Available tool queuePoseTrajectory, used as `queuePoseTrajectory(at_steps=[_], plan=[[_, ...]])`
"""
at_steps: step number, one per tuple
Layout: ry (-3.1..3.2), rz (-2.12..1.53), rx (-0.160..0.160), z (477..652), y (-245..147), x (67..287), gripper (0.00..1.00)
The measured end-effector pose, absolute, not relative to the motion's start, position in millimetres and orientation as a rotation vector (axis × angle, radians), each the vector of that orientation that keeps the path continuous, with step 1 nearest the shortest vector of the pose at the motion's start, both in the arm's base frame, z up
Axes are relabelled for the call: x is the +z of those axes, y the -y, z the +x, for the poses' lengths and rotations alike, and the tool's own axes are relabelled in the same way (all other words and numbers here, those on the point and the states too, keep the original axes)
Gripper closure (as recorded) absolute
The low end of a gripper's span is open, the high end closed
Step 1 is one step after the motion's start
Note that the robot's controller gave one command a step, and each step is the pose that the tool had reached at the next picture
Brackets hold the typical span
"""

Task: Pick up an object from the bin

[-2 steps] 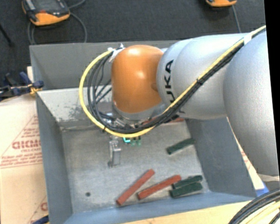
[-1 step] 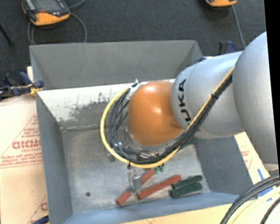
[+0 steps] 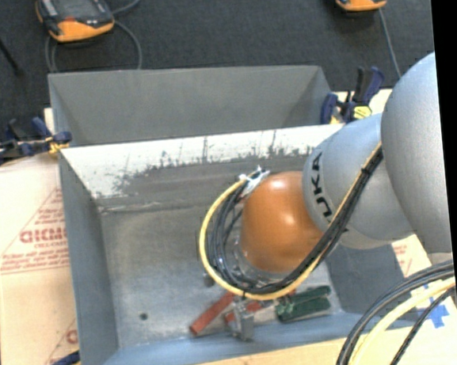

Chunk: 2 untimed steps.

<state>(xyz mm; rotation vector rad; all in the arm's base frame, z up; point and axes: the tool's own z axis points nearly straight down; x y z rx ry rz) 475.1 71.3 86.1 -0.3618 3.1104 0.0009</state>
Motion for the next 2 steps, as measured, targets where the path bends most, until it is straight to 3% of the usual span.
queuePoseTrajectory(at_steps=[1, 2], plan=[[-3.114, -0.366, 0.002, 475.0, -73.6, 86.9, 1.0], [-3.108, -0.364, 0.003, 476.7, -73.8, 87.7, 0.0]])
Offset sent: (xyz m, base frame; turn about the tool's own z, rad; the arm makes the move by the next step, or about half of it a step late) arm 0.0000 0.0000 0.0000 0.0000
